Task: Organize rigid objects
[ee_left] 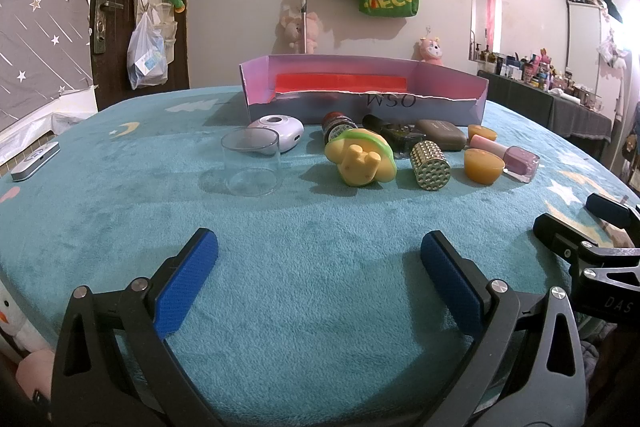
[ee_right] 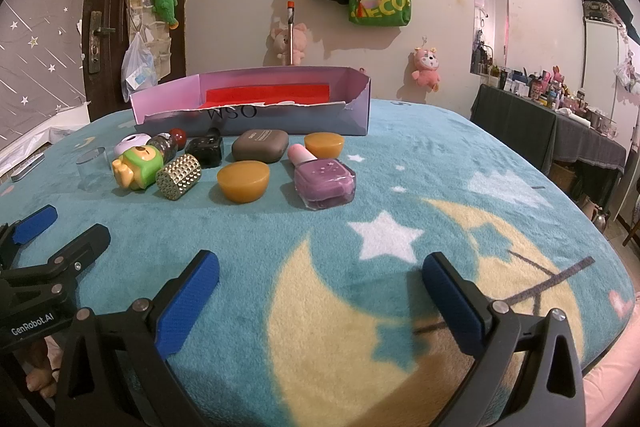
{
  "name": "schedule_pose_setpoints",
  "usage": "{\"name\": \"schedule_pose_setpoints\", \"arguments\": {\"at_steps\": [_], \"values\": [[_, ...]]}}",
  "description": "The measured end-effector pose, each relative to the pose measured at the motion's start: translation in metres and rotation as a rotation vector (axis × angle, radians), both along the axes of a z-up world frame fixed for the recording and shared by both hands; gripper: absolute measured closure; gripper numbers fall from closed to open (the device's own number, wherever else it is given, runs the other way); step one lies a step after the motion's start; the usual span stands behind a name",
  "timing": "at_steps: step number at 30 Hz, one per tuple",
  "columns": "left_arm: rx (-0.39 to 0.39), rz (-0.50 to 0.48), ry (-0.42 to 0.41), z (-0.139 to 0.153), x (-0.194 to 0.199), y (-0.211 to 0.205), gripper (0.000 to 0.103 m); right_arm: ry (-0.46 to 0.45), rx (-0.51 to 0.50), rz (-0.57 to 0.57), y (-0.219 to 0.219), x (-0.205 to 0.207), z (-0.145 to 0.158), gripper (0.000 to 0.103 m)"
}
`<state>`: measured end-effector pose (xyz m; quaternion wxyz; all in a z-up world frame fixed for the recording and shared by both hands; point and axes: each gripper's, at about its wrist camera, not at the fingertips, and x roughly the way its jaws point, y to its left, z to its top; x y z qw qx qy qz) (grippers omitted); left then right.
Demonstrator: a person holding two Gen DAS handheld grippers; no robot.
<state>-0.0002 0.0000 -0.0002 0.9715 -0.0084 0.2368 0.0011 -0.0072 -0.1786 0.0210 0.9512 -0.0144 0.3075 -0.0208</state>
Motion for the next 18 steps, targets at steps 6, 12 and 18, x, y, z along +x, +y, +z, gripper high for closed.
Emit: {"name": "schedule_pose_setpoints", "arguments": {"at_steps": [6, 12, 18], "values": [[0.0, 0.0, 0.0, -0.0001, -0.0001, 0.0, 0.0, 0.0, 0.0, 0.0, 0.0001, -0.0002, 0.0001, 0.0], [-0.002, -0.001, 0.005, 0.0001, 0.0, 0.0003, 0.0, 0.002, 0.001, -0.001, 0.0, 0.0003, 0.0008, 0.0], [-0.012, -0.009, 0.026, 0.0028, 0.0031, 0.004, 0.0, 0.018, 0.007, -0.002, -0.0002, 0.0009, 0.0009, 0.0]]}}
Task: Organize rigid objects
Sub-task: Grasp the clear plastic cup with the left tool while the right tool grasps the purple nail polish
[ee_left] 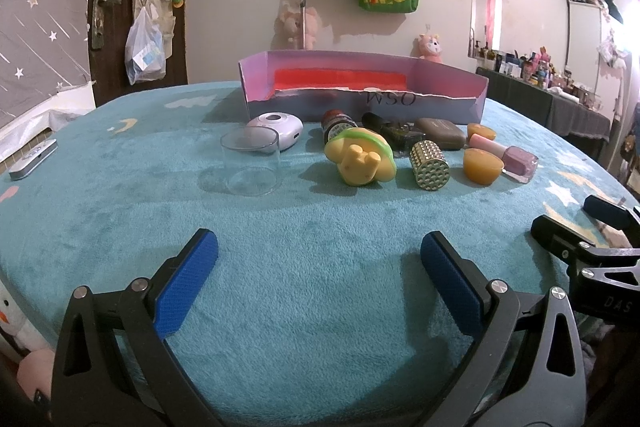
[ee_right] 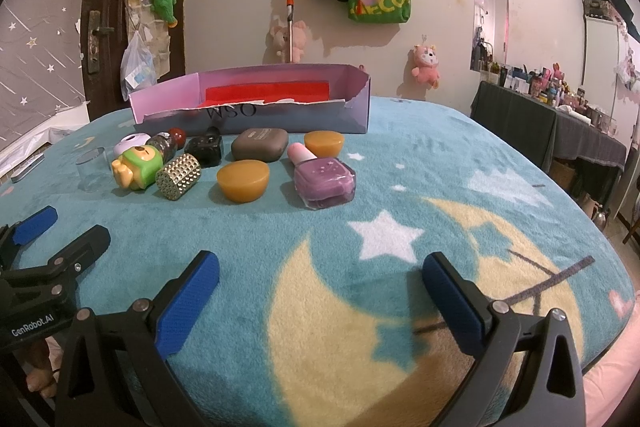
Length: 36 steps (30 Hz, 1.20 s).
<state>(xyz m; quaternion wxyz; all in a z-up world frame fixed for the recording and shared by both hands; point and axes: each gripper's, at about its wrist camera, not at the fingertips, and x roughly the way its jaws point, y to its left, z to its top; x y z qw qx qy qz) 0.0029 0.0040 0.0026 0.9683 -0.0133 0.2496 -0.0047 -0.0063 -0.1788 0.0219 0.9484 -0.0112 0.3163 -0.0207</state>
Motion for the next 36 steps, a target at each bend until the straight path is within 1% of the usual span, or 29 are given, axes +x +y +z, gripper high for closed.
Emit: {"name": "schedule_pose_setpoints", "arguments": {"at_steps": [3, 5, 10, 12, 16, 19, 22, 26, 27, 29, 30, 31, 32, 33, 34, 35, 36], "values": [[-0.016, -0.008, 0.018, 0.006, 0.006, 0.005, 0.0, 0.015, 0.005, 0.004, -0.001, 0.006, 0.003, 0.0], [-0.022, 0.002, 0.013, 0.01, 0.007, 0.009, 0.0, 0.02, 0.017, 0.012, -0.004, 0.007, 0.006, 0.0], [-0.028, 0.009, 0.02, 0.026, 0.014, 0.019, 0.0, 0.007, 0.021, 0.004, -0.005, 0.016, 0.021, 0.0], [-0.018, 0.016, 0.021, 0.033, 0.019, 0.023, 0.0, 0.008, 0.021, 0.0, -0.008, 0.022, 0.027, 0.0], [0.012, 0.043, 0.048, 0.044, 0.034, 0.031, 0.0, 0.027, 0.016, -0.01, -0.014, 0.036, 0.034, 0.0], [0.006, 0.04, 0.095, 0.048, 0.047, 0.04, 0.0, 0.064, 0.005, -0.018, -0.019, 0.049, 0.037, 0.0], [0.003, 0.038, 0.153, 0.047, 0.059, 0.048, 0.0, 0.134, 0.004, -0.01, -0.024, 0.067, 0.036, 0.0], [0.021, 0.054, 0.228, 0.042, 0.076, 0.056, 0.001, 0.224, 0.01, 0.009, -0.029, 0.086, 0.03, 0.0], [0.021, 0.049, 0.244, 0.04, 0.078, 0.057, 0.003, 0.241, 0.016, 0.012, -0.03, 0.091, 0.028, 0.0], [0.021, 0.039, 0.272, 0.036, 0.084, 0.058, 0.011, 0.27, 0.022, 0.016, -0.032, 0.096, 0.025, 0.0], [0.017, 0.032, 0.286, 0.035, 0.087, 0.058, 0.017, 0.284, 0.024, 0.021, -0.032, 0.099, 0.023, 0.001], [0.012, 0.023, 0.3, 0.034, 0.089, 0.058, 0.021, 0.307, 0.022, 0.028, -0.031, 0.103, 0.02, 0.005], [0.004, 0.013, 0.312, 0.032, 0.091, 0.058, 0.023, 0.322, 0.022, 0.034, -0.031, 0.106, 0.018, 0.007], [-0.005, 0.004, 0.322, 0.03, 0.093, 0.058, 0.029, 0.335, 0.025, 0.039, -0.031, 0.108, 0.016, 0.016], [-0.009, -0.001, 0.328, 0.029, 0.095, 0.058, 0.039, 0.344, 0.032, 0.049, -0.031, 0.109, 0.014, 0.018], [-0.012, -0.006, 0.335, 0.028, 0.097, 0.058, 0.045, 0.34, 0.03, 0.055, -0.03, 0.109, 0.014, 0.02], [-0.012, -0.011, 0.336, 0.027, 0.098, 0.057, 0.05, 0.336, 0.031, 0.071, -0.028, 0.108, 0.015, 0.025]]}}
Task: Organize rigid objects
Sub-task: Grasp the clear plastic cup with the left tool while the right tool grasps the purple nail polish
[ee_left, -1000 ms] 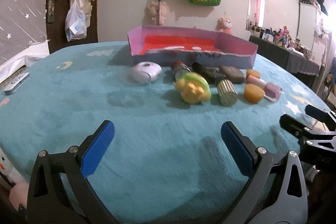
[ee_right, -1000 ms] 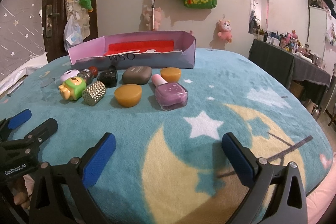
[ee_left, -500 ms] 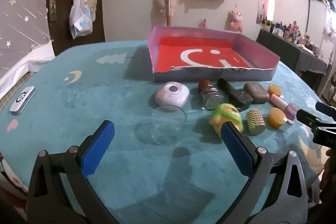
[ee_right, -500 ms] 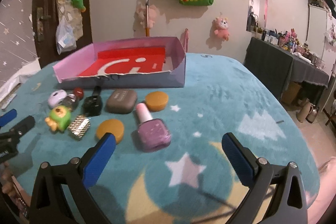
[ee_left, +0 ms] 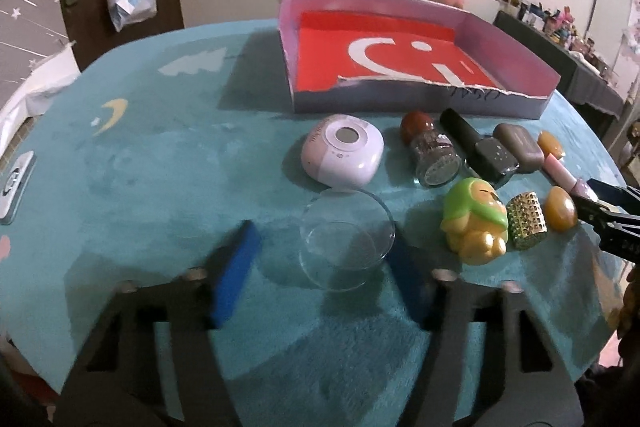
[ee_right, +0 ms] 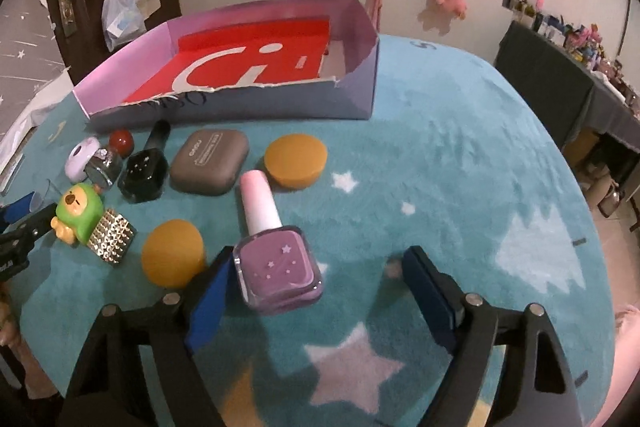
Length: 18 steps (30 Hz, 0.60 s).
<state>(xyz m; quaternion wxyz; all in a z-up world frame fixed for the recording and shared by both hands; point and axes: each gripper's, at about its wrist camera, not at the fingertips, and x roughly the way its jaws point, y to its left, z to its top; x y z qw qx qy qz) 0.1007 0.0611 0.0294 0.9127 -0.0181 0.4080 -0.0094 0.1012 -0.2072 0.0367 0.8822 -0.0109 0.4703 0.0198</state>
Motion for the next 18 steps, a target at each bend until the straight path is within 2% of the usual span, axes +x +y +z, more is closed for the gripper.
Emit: {"name": "schedule_pose_setpoints", "arguments": {"at_steps": [2, 4, 18], "values": [[-0.004, -0.014, -0.003, 0.001, 0.001, -0.002, 0.062, -0.01, 0.012, 0.03, 0.003, -0.002, 0.002, 0.037], [-0.017, -0.023, -0.002, 0.003, 0.002, -0.003, 0.065, -0.02, 0.03, 0.074, 0.008, -0.004, 0.004, 0.061], [-0.003, -0.068, -0.053, 0.03, 0.002, -0.011, 0.066, -0.067, 0.058, 0.11, 0.007, -0.008, 0.021, 0.061]]}}
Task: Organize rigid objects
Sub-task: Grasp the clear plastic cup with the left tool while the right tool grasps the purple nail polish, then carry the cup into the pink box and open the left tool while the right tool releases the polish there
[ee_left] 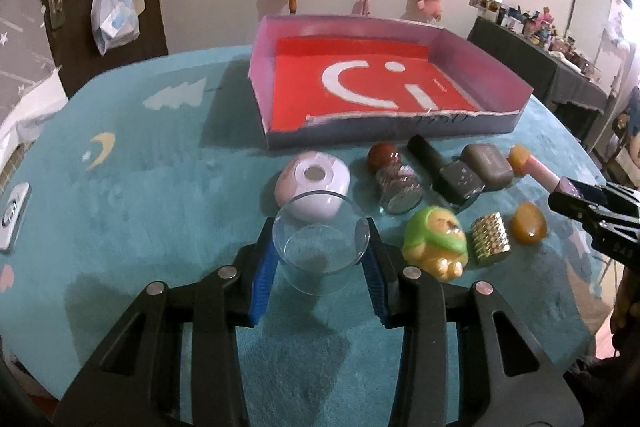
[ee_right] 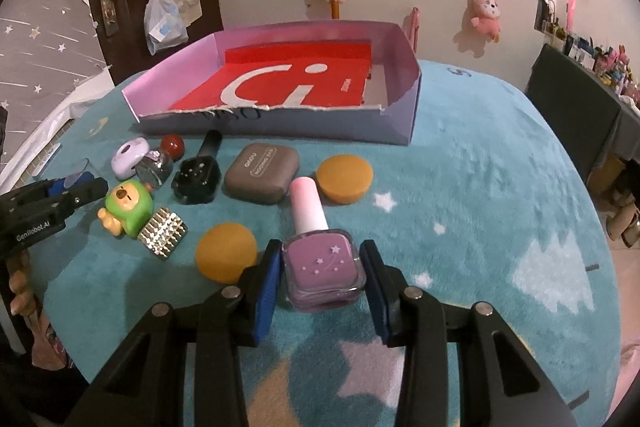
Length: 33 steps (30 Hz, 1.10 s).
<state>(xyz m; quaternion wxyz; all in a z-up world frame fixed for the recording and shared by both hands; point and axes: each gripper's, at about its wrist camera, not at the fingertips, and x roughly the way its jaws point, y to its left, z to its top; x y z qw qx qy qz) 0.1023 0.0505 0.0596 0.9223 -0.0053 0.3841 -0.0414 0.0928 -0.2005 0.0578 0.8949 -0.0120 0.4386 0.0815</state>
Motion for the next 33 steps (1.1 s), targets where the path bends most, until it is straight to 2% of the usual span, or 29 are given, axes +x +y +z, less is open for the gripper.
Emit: {"name": "schedule_pose_setpoints", "arguments": {"at_steps": [8, 14, 16, 20, 25, 31, 33], "values": [[0.008, -0.062, -0.058, 0.035, 0.03, -0.005, 0.066, -0.088, 0.0, 0.025, -0.001, 0.022, 0.032, 0.061], [0.043, -0.103, -0.015, 0.044, 0.083, -0.014, 0.065, -0.116, -0.048, 0.058, 0.003, 0.071, 0.052, 0.061], [0.074, -0.106, 0.014, 0.041, 0.102, -0.018, 0.065, -0.091, -0.071, 0.073, 0.006, 0.095, 0.053, 0.061], [0.053, -0.127, 0.109, 0.031, 0.133, -0.021, 0.066, -0.021, -0.107, 0.087, 0.011, 0.137, 0.047, 0.061], [0.088, -0.129, 0.164, 0.02, 0.154, -0.028, 0.065, 0.09, -0.137, 0.1, 0.019, 0.175, 0.032, 0.061], [0.097, -0.138, 0.224, 0.011, 0.166, -0.029, 0.065, 0.178, -0.203, 0.108, 0.028, 0.196, 0.013, 0.061], [0.123, -0.126, 0.234, 0.007, 0.168, -0.029, 0.065, 0.202, -0.226, 0.113, 0.029, 0.199, 0.007, 0.061]]}}
